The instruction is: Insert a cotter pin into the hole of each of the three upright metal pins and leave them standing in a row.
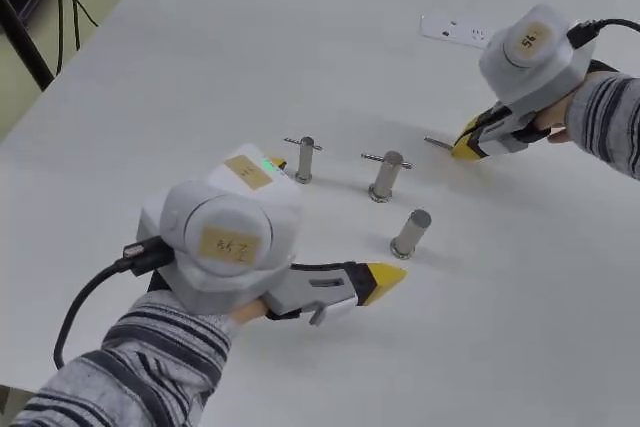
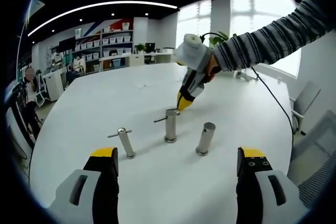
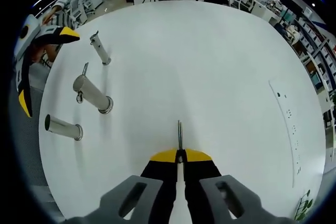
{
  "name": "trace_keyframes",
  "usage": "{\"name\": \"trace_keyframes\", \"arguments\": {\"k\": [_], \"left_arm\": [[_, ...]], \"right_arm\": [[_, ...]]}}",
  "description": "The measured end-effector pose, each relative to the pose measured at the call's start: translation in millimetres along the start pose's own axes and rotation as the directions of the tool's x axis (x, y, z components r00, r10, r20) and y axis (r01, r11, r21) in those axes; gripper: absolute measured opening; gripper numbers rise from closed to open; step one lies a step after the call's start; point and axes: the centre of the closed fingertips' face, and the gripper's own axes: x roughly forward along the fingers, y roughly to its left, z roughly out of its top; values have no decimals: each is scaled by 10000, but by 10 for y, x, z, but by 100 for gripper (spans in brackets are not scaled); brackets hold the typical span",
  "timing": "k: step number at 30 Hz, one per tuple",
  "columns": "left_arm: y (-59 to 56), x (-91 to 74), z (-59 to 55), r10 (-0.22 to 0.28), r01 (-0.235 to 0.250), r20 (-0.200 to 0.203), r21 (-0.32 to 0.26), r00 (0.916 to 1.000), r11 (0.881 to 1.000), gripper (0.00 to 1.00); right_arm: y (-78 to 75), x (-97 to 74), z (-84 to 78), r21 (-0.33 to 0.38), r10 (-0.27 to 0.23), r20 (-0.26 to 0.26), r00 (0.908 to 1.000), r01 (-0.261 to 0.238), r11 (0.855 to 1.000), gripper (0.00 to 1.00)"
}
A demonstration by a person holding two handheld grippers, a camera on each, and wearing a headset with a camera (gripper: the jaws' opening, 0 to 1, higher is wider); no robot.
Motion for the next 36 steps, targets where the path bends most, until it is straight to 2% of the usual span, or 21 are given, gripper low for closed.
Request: {"name": "trace_keyframes", "arguments": {"k": [6, 8, 10, 13, 21, 33, 36], "left_arm": [[0, 0, -12, -15, 15, -33, 8, 10000, 10000, 92], [-19, 10, -40, -69, 71, -174, 150, 9998, 9999, 91], [-38, 16, -59, -58, 70, -293, 410, 9996, 9991, 90], [-51, 17, -56, -112, 125, -305, 429, 9995, 9990, 89], [-95, 20, -59, -300, 316, -369, 424, 9989, 9986, 82], [-243, 14, 74, -882, 887, -233, 207, 9958, 9958, 72], [-295, 19, 116, -1086, 1090, -217, 200, 9939, 9938, 70]], "right_arm": [[46, -39, -3, -89, -200, 204, 9996, 202, 9998, 0], [61, -85, -2, 25, -297, 325, 9990, 297, 9996, 0], [92, -146, -4, 276, -321, 442, 9985, 309, 9991, 0], [152, -248, 3, 311, -422, 608, 9973, 403, 9987, 0], [370, -510, -20, 53, -703, 873, 9937, 701, 9975, 0], [684, -760, -84, -575, -861, 1210, 9889, 936, 9939, 0], [670, -781, -86, -724, -880, 1371, 9866, 986, 9925, 0]]}}
